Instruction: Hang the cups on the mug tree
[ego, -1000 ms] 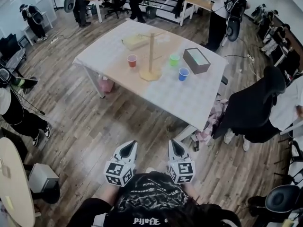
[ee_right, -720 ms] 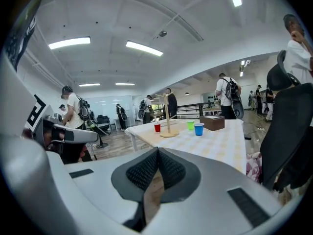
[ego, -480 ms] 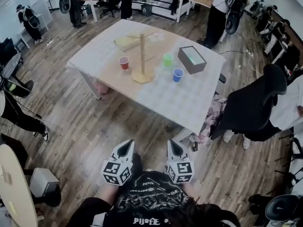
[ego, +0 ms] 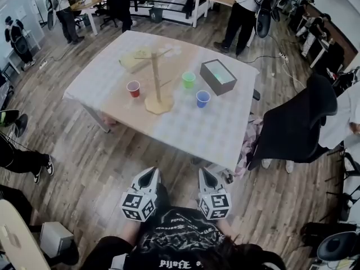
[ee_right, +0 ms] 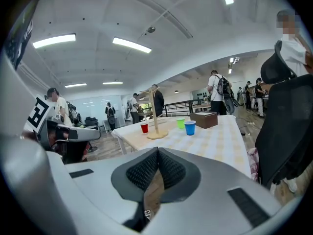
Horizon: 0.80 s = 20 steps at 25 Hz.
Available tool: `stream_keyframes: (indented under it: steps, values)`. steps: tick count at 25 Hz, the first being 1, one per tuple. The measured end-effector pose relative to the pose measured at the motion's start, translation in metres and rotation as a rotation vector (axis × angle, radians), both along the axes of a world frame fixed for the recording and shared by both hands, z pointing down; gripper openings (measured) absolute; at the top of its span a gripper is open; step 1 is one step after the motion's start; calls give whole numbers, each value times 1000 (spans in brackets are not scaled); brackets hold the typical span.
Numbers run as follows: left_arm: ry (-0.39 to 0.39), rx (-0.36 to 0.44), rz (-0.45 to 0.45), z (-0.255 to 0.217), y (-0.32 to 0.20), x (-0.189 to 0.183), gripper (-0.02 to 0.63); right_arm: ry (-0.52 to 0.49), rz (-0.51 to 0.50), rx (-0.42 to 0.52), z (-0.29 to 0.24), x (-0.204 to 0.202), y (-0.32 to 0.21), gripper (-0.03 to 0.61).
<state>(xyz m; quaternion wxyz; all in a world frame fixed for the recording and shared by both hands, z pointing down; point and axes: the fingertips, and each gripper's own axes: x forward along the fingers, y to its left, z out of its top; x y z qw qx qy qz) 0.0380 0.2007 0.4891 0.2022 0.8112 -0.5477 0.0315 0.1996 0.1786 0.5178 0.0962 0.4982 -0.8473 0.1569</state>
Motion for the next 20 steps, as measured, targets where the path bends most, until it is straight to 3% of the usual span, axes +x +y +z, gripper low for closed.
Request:
stream_keyframes:
  steps: [6, 20]
  values:
    - [-1, 7, 32, -1, -71, -41, 20, -13, 81, -1, -3, -26, -58, 9]
    - [-30, 9, 184, 1, -236, -125, 20, -97, 414, -91, 1, -51, -206, 9]
